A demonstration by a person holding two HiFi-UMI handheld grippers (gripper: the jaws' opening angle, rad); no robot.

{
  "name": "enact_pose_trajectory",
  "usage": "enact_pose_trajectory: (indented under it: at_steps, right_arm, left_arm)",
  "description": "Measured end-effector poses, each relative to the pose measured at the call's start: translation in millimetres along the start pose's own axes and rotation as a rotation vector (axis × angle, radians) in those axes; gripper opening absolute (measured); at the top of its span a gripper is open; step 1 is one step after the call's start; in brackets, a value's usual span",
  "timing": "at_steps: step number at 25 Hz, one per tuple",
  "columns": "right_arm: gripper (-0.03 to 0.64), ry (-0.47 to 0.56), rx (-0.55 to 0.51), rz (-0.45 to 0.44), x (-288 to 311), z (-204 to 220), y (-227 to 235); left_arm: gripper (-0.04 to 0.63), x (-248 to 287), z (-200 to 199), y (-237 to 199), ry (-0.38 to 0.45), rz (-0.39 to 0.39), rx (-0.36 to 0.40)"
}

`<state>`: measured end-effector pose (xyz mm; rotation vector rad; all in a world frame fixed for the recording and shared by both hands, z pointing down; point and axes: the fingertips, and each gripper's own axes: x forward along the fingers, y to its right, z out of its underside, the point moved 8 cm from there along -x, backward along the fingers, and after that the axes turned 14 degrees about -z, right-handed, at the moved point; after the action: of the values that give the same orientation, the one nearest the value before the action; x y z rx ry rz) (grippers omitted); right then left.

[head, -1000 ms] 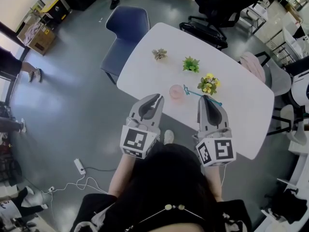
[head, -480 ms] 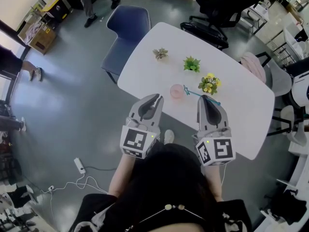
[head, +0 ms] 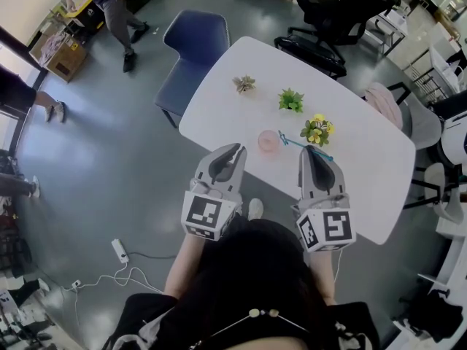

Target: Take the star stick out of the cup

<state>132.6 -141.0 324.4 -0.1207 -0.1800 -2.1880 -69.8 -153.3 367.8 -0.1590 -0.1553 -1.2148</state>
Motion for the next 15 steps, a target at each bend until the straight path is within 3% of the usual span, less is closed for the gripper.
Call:
enact_pose_trajectory:
  at_steps: [15]
  right_arm:
    - [0.017,0.005,0.012,-0.001,0.4,-1.5,2.0]
  left_arm:
    - [0.034,1.4,-0.5,-0.4,0.002,0.000,-0.003]
